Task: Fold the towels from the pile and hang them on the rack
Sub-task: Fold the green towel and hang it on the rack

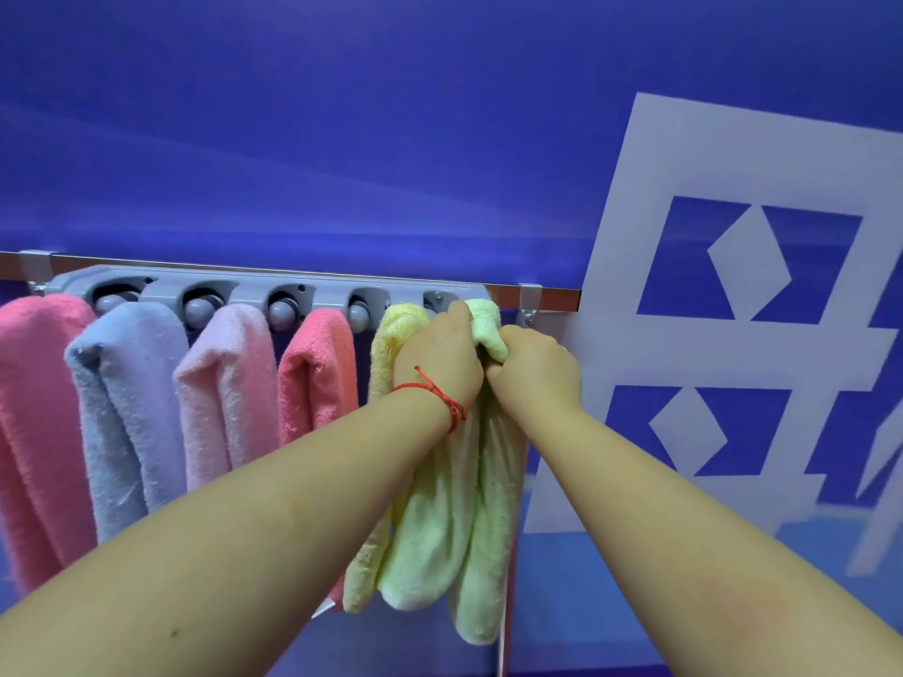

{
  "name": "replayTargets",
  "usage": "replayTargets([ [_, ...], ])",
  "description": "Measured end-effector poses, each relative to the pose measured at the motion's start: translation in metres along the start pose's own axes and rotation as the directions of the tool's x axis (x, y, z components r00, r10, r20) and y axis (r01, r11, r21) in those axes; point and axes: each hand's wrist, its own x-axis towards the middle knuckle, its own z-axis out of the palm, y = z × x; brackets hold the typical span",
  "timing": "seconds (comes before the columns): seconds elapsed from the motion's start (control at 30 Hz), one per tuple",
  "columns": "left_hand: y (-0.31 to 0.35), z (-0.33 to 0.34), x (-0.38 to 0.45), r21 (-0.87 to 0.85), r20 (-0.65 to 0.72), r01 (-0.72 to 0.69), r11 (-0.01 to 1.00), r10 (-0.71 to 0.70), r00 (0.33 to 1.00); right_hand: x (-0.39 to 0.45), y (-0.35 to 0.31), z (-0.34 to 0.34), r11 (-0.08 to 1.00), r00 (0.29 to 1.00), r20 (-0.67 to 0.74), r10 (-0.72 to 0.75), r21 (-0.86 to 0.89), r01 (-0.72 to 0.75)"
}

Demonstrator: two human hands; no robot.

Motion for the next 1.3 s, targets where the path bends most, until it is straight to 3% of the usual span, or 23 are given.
replayTargets([
  [0.07, 0.0, 0.005, -0.005, -0.253, -0.034, 0.099, 0.962, -0.111, 0.993, -0.003, -0.002, 0.005, 1.0, 1.0, -0.003, 0.019, 0.016, -0.019],
  [0.17, 0.004, 0.017, -0.013, -0.541, -0.049, 0.225, 0.81, -0.297, 0.954, -0.009, -0.004, 0.01, 0.976, 0.991, -0.031, 0.128, 0.18, -0.12],
  [0.23, 0.005, 0.026, -0.014, -0.523, -0.102, 0.216, 0.824, -0.312, 0.945, -0.012, -0.005, 0.014, 0.921, 0.976, -0.051, 0.21, 0.345, -0.18],
  [0.33, 0.007, 0.036, -0.018, -0.487, -0.154, 0.201, 0.85, -0.31, 0.938, -0.015, 0.0, 0.022, 0.869, 0.98, -0.035, 0.197, 0.47, -0.158],
  [0.47, 0.003, 0.046, -0.033, -0.648, -0.038, 0.264, 0.715, -0.376, 0.926, -0.023, 0.005, 0.036, 0.837, 0.977, 0.095, 0.193, 0.503, -0.215],
  [0.6, -0.013, 0.063, -0.048, -0.613, 0.023, 0.351, 0.708, -0.428, 0.904, -0.04, 0.011, 0.056, 0.805, 0.951, 0.119, 0.286, 0.509, -0.306],
  [0.8, -0.042, 0.102, -0.074, -0.615, 0.221, 0.46, 0.64, -0.42, 0.88, -0.07, 0.029, 0.099, 0.715, 0.893, 0.166, 0.419, 0.545, -0.437],
  [0.87, -0.048, 0.111, -0.08, -0.662, 0.269, 0.478, 0.577, -0.413, 0.87, -0.079, 0.037, 0.109, 0.68, 0.876, 0.189, 0.444, 0.566, -0.466],
  [0.97, -0.049, 0.125, -0.088, -0.757, 0.378, 0.532, 0.38, -0.41, 0.83, -0.092, 0.046, 0.117, 0.604, 0.849, 0.242, 0.47, 0.613, -0.509],
  [1.03, -0.049, 0.139, -0.091, -0.763, 0.428, 0.561, 0.322, -0.399, 0.811, -0.1, 0.05, 0.121, 0.586, 0.838, 0.223, 0.498, 0.626, -0.514],
  [1.2, -0.053, 0.159, -0.102, -0.661, 0.391, 0.564, 0.495, -0.414, 0.822, -0.117, 0.061, 0.137, 0.646, 0.82, 0.221, 0.528, 0.522, -0.557],
  [1.3, -0.071, 0.171, -0.116, -0.565, 0.445, 0.628, 0.535, -0.444, 0.778, -0.133, 0.065, 0.145, 0.671, 0.803, 0.289, 0.521, 0.442, -0.595],
])
